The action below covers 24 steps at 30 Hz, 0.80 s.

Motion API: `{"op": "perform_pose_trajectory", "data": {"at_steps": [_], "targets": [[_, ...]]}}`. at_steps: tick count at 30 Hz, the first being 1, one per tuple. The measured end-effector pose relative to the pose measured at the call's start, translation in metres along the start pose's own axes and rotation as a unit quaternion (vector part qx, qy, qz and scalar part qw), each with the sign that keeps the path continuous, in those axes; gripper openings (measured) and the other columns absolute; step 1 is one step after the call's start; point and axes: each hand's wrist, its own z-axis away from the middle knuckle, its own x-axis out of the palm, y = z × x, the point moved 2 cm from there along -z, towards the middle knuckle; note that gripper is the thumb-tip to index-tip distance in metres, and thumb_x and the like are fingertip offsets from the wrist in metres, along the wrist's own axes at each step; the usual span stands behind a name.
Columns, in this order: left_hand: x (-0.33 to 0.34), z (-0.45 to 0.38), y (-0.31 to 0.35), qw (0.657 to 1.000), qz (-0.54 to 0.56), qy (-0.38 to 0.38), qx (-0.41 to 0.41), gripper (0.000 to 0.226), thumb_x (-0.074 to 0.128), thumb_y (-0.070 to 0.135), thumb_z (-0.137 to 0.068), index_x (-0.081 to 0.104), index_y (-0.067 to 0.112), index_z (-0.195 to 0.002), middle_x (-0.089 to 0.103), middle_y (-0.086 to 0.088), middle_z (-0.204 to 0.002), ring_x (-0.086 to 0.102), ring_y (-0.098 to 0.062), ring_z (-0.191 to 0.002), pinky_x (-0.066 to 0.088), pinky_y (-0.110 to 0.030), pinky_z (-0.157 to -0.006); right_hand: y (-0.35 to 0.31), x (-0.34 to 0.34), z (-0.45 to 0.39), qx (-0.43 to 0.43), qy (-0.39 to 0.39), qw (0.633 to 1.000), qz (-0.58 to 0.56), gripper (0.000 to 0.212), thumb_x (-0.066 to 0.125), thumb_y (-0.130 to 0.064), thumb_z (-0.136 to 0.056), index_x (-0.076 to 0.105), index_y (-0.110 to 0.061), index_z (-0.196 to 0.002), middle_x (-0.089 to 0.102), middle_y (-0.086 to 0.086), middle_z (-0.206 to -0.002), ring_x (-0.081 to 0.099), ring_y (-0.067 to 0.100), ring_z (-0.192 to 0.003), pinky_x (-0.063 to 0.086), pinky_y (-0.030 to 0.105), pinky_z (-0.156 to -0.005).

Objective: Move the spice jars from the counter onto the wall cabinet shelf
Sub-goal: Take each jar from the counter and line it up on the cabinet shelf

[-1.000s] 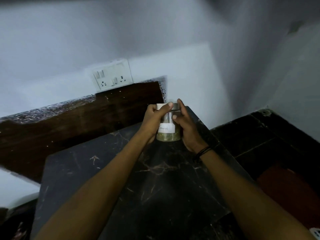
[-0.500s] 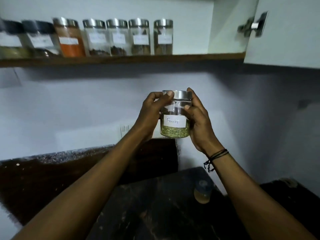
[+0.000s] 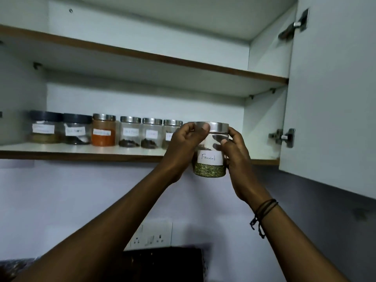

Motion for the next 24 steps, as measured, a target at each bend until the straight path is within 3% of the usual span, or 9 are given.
{"op": "perform_pose_trajectory", "data": {"at_steps": [2, 5, 10, 15, 20, 24], "targets": [[0.001, -0.017, 0.006, 1.0, 0.0, 0.001, 0.008, 0.031, 0.064, 0.04, -0.094, 0.068, 0.012, -0.106, 0.076, 0.006, -0.085, 0.072, -0.004, -0.074, 0.054, -0.018, -0.058, -0.003, -0.003, -0.019, 0.006, -0.018, 1.0, 0.019, 0.035, 0.043, -0.026, -0.1, 0.049, -0.031, -0.134, 0.068, -0.016, -0.107, 0.068, -0.005, -0.087, 0.053, 0.014, -0.062], [0.003, -0.039, 0.006, 1.0, 0.0, 0.014, 0.003, 0.035, 0.066, 0.041, -0.093, 0.067, 0.012, -0.11, 0.077, 0.001, -0.093, 0.074, -0.008, -0.08, 0.057, -0.023, -0.064, -0.006, -0.005, -0.043, 0.02, -0.059, 0.997, 0.052, 0.039, 0.051, -0.031, -0.094, 0.049, -0.032, -0.133, 0.067, -0.005, -0.115, 0.07, 0.002, -0.092, 0.054, 0.016, -0.064], [0.016, -0.073, -0.011, 0.999, -0.005, 0.039, -0.009, 0.041, 0.071, 0.043, -0.088, 0.065, 0.014, -0.115, 0.077, -0.004, -0.1, 0.076, -0.016, -0.087, 0.06, -0.034, -0.076, 0.01, -0.02, -0.08, 0.032, -0.072, 0.989, 0.123, 0.056, 0.072, -0.036, -0.08, 0.047, -0.037, -0.13, 0.065, 0.002, -0.119, 0.066, 0.016, -0.107, 0.059, 0.031, -0.081], [0.028, -0.107, -0.027, 0.997, -0.069, 0.036, 0.002, 0.043, 0.072, 0.045, -0.085, 0.067, 0.015, -0.115, 0.074, -0.006, -0.109, 0.072, -0.023, -0.101, 0.057, -0.047, -0.094, 0.037, -0.046, -0.119, 0.063, -0.057, 0.988, 0.13, 0.048, 0.077, -0.027, -0.081, 0.053, -0.04, -0.121, 0.071, -0.006, -0.105, 0.072, 0.004, -0.09, 0.055, 0.015, -0.061], [0.033, -0.133, -0.053, 0.988, -0.145, 0.053, -0.015, 0.047, 0.069, 0.041, -0.09, 0.064, 0.012, -0.126, 0.069, -0.011, -0.119, 0.066, -0.025, -0.11, 0.054, -0.047, -0.098, 0.069, -0.068, -0.154, 0.064, -0.016, 0.984, 0.164, 0.058, 0.08, -0.023, -0.078, 0.05, -0.028, -0.128, 0.068, 0.003, -0.113, 0.068, 0.021, -0.103, 0.059, 0.037, -0.085], [0.037, -0.147, -0.075, 0.978, -0.205, 0.043, -0.018, 0.042, 0.063, 0.014, -0.093, 0.058, 0.011, -0.134, 0.068, -0.009, -0.122, 0.065, -0.025, -0.11, 0.055, -0.039, -0.096, 0.091, -0.075, -0.175, 0.061, -0.005, 0.981, 0.186, 0.062, 0.082, -0.028, -0.076, 0.047, -0.027, -0.126, 0.065, 0.002, -0.114, 0.066, 0.019, -0.103, 0.058, 0.036, -0.087]]}}
